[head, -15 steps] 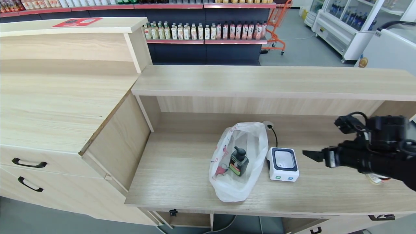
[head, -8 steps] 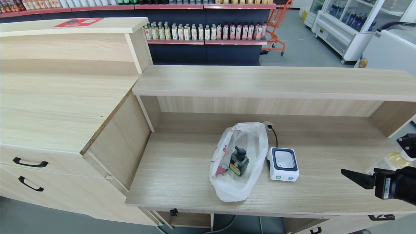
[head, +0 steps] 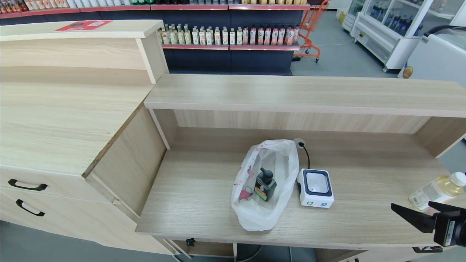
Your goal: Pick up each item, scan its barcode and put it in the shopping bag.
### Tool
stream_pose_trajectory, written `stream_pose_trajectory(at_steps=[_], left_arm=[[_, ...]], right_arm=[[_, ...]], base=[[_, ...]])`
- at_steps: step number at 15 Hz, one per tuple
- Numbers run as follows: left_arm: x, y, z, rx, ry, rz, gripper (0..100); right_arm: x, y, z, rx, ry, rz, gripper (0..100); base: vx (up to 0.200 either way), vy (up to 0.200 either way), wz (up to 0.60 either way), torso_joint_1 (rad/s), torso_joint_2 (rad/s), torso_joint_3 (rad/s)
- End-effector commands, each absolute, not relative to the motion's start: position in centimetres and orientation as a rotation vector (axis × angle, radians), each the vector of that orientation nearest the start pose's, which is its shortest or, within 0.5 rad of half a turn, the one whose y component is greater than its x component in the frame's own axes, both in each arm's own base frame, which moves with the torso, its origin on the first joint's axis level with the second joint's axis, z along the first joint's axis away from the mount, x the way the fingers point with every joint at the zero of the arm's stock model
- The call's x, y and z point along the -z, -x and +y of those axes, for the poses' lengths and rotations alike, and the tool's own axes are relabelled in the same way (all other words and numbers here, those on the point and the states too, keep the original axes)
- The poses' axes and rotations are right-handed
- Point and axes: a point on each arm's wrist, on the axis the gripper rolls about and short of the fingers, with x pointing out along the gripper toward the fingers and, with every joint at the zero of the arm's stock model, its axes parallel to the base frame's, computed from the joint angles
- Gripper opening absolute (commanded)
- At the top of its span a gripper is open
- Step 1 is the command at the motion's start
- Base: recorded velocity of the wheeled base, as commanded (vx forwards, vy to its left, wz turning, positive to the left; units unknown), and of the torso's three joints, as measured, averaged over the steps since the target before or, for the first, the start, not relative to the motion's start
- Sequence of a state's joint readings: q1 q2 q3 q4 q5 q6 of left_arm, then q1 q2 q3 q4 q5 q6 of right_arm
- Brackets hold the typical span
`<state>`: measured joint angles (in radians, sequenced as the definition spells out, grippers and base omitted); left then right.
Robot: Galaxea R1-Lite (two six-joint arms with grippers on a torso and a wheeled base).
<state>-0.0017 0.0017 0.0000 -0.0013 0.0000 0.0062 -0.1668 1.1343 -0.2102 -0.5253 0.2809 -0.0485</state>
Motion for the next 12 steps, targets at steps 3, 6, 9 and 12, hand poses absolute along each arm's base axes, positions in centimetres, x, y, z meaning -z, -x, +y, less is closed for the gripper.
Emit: stream_pose_trajectory(at_steps=[3,6,9,12], left_arm=[[-7.57,2.27,0.00,0.002,-0.006,0.000,100],[-7.57,2.26,0.00,0.002,-0.002,0.002,100],[-7.57,2.26,0.00,0.002,-0.002,0.002,100],[-7.57,2.27,0.00,0.002,-0.002,0.000,100]], right_arm=[[-13.97,-12.83,-1.54,-0.114,-0.069,0.375,100],[-13.90,-12.46,-1.47,-0.108,-0.104,0.400,100],[-14.05,-12.01,-1.39,-0.107,-0.119,0.419,100],[-14.18,-11.86,-1.35,-0.110,-0.118,0.409,100]], base=[[0.000,-0.200,0.00,0.007,0.00,0.001],[0.000,-0.200,0.00,0.002,0.00,0.007],[0.000,-0.200,0.00,0.004,0.00,0.001],[0.000,-0.200,0.00,0.004,0.00,0.004]])
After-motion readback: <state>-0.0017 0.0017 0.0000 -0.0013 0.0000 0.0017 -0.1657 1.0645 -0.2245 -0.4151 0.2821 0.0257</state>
